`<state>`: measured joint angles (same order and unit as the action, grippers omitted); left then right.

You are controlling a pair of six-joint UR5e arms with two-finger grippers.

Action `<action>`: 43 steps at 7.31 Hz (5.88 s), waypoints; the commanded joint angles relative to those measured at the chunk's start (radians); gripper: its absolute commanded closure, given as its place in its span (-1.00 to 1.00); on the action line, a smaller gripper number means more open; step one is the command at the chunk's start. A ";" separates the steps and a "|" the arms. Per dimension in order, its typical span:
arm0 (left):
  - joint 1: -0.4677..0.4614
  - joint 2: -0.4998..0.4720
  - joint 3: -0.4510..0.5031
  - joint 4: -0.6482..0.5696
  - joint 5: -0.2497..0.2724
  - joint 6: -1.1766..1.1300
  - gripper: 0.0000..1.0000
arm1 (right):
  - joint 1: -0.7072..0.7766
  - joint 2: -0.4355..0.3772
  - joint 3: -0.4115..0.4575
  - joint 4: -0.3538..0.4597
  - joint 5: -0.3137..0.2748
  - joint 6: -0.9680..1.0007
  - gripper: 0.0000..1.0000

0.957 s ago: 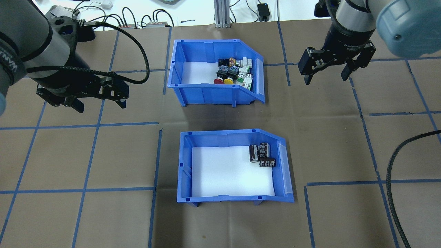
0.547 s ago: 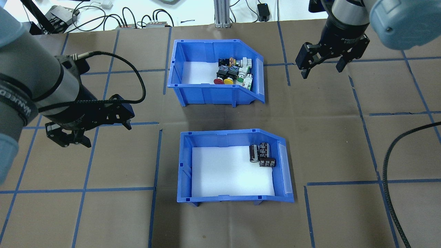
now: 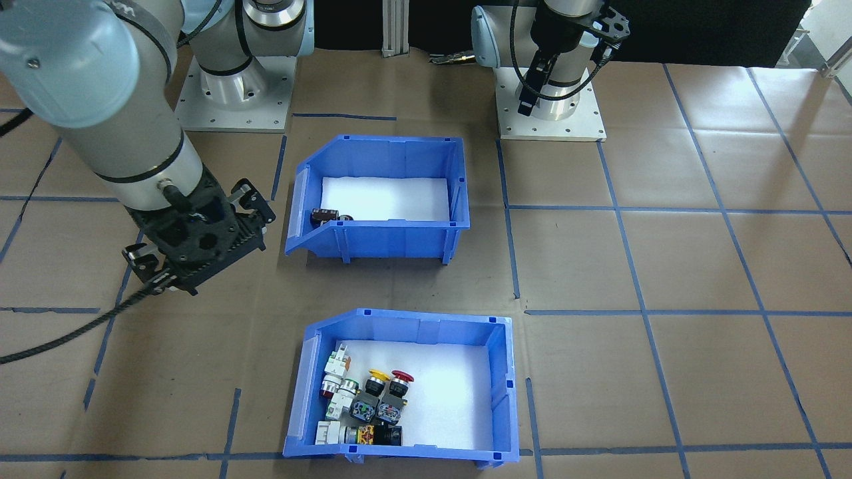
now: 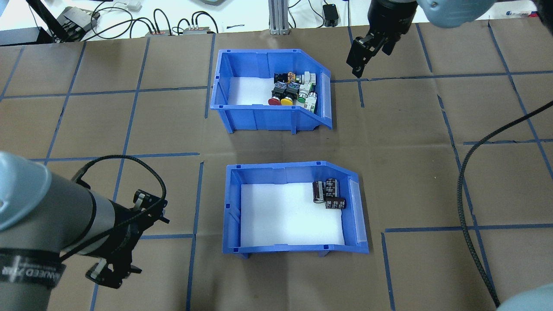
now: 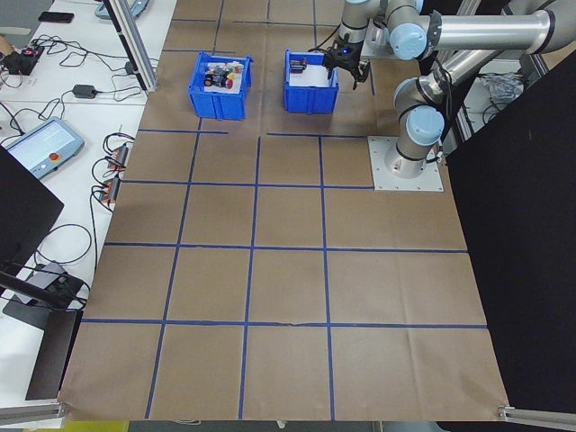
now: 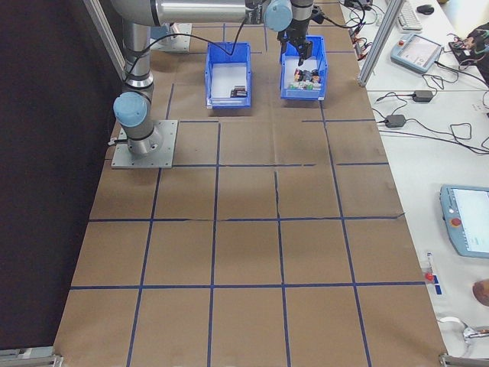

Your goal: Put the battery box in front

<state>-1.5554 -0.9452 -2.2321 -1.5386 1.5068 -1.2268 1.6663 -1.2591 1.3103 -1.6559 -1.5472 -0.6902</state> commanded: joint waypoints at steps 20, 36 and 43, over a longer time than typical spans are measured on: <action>-0.522 -0.504 -0.057 0.675 -0.097 -0.898 -0.99 | 0.349 0.284 -0.030 -0.380 -0.123 -0.377 0.97; -0.237 -0.481 0.124 0.508 -0.074 -0.385 1.00 | -0.456 -0.387 0.667 -0.407 0.025 -1.272 0.98; -0.130 -0.962 0.602 0.471 -0.180 -0.322 1.00 | -0.454 -0.388 0.675 -0.404 0.018 -1.258 0.96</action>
<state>-1.6454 -1.8097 -1.7154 -1.0756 1.3374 -1.4866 1.2116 -1.6471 1.9821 -2.0603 -1.5304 -1.9499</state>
